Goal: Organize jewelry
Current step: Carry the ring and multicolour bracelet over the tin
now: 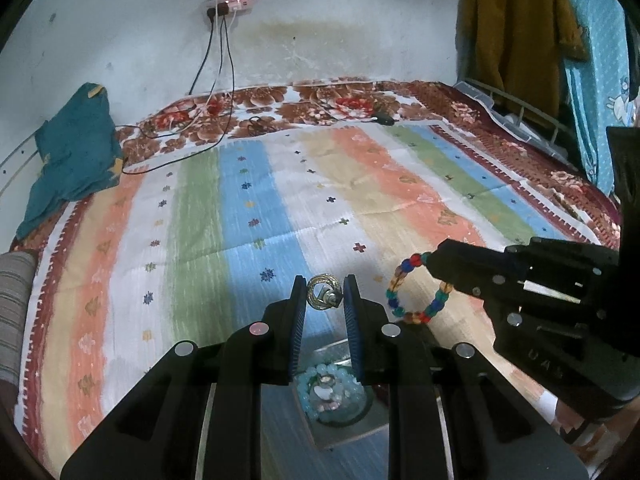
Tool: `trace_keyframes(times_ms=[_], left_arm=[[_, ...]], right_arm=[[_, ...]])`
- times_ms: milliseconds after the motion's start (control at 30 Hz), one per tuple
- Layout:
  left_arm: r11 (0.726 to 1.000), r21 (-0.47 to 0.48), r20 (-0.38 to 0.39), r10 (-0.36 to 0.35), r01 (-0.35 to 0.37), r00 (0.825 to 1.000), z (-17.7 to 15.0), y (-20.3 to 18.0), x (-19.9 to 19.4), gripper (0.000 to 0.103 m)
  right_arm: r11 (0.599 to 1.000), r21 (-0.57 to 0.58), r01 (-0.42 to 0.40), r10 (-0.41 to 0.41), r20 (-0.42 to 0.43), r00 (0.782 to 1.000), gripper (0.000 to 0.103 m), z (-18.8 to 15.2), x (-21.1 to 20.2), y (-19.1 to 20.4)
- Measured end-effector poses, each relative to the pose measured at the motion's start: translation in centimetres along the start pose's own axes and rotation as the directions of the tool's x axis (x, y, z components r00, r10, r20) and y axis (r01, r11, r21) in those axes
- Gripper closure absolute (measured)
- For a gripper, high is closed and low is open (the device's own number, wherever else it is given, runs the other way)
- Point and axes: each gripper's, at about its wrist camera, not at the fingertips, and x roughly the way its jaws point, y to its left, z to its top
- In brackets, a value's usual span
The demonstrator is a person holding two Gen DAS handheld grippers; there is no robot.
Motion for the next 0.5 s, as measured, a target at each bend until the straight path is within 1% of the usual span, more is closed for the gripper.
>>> trace_keyframes(times_ms=[267, 300, 333, 367, 400, 433, 467, 500], left_arm=[[1.000, -0.007, 0.009, -0.024, 0.024, 1.000, -0.6, -0.5, -1.4, 0.084], [1.000, -0.010, 0.010, -0.029, 0.029, 1.000, -0.7, -0.5, -1.5, 0.080], [1.000, -0.012, 0.010, -0.029, 0.029, 1.000, -0.7, -0.5, -1.5, 0.067], [0.999, -0.014, 0.010, -0.029, 0.029, 1.000, -0.8, -0.5, -1.6, 0.064], [1.000, -0.017, 0.009, -0.027, 0.027, 1.000, -0.9, -0.4, -1.7, 0.064], [1.000, -0.026, 0.009, -0.017, 0.017, 1.000, -0.9, -0.2, -1.8, 0.063], [0.999, -0.037, 0.010, -0.012, 0.013, 1.000, -1.0, 0.0, -2.0, 0.063], [0.999, -0.048, 0.012, -0.010, 0.010, 1.000, -1.0, 0.2, -2.1, 0.060]], right_arm=[[1.000, 0.000, -0.021, 0.021, -0.015, 1.000, 0.093, -1.5, -0.7, 0.9], [1.000, -0.003, -0.018, 0.018, -0.012, 1.000, 0.093, -1.7, -0.9, 0.9], [1.000, -0.006, -0.016, 0.016, -0.011, 1.000, 0.093, -1.7, -1.0, 0.9], [1.000, -0.010, -0.012, 0.012, -0.013, 1.000, 0.091, -1.7, -1.1, 0.9], [1.000, -0.013, -0.006, 0.006, -0.016, 1.000, 0.078, -1.8, -1.2, 0.9], [1.000, -0.010, -0.002, 0.002, -0.013, 1.000, 0.055, -1.8, -1.3, 0.7], [1.000, -0.001, 0.001, -0.001, -0.008, 1.000, 0.053, -2.0, -1.6, 0.6], [1.000, 0.009, 0.005, -0.005, -0.007, 1.000, 0.053, -2.1, -1.8, 0.3]])
